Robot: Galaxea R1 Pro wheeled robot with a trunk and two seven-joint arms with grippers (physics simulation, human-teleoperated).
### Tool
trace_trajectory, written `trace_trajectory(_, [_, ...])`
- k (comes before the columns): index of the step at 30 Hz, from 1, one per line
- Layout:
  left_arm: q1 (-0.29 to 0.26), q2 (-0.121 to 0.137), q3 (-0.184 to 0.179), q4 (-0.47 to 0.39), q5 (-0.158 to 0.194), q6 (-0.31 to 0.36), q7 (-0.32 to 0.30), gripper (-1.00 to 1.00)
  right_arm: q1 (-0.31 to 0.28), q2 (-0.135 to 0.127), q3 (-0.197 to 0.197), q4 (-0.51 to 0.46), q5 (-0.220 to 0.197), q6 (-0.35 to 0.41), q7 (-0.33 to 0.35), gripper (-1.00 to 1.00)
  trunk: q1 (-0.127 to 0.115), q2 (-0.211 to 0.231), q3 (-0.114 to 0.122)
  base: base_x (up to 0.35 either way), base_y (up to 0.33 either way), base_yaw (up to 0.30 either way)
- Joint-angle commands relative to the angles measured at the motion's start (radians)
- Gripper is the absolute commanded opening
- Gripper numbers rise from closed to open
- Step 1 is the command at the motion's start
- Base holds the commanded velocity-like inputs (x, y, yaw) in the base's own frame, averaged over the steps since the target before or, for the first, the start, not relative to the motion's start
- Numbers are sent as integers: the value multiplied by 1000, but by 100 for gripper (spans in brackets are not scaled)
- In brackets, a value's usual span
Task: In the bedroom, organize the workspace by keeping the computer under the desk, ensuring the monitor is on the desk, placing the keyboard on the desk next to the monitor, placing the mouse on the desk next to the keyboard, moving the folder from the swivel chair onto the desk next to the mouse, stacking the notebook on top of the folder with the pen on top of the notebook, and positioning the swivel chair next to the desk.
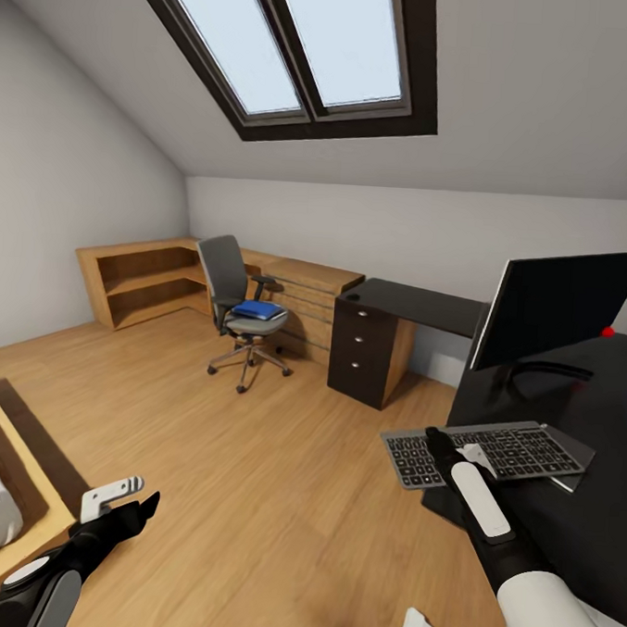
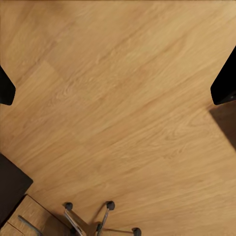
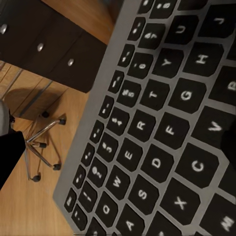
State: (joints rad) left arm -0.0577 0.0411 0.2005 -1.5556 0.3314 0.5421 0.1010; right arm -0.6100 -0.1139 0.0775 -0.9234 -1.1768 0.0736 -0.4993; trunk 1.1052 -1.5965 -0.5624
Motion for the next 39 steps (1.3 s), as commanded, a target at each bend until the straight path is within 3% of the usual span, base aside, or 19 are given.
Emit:
trace_trajectory(1, [-1,0,-1,-1,11,7,8,100,-1,-1,3,-2,-3,3,-7,100,0,-1,-1,104,0,0])
trace_trajectory(19, [-1,0,-1,-1,11,12,8,100,-1,-1,2,-3,-3,0,-7,100,0,-1,-1,10,0,0])
trace_trajectory(39, [-1,1,-1,-1,11,13,9,100,-1,-1,2,-4,-3,-1,-7,100,0,-1,-1,-87,0,0])
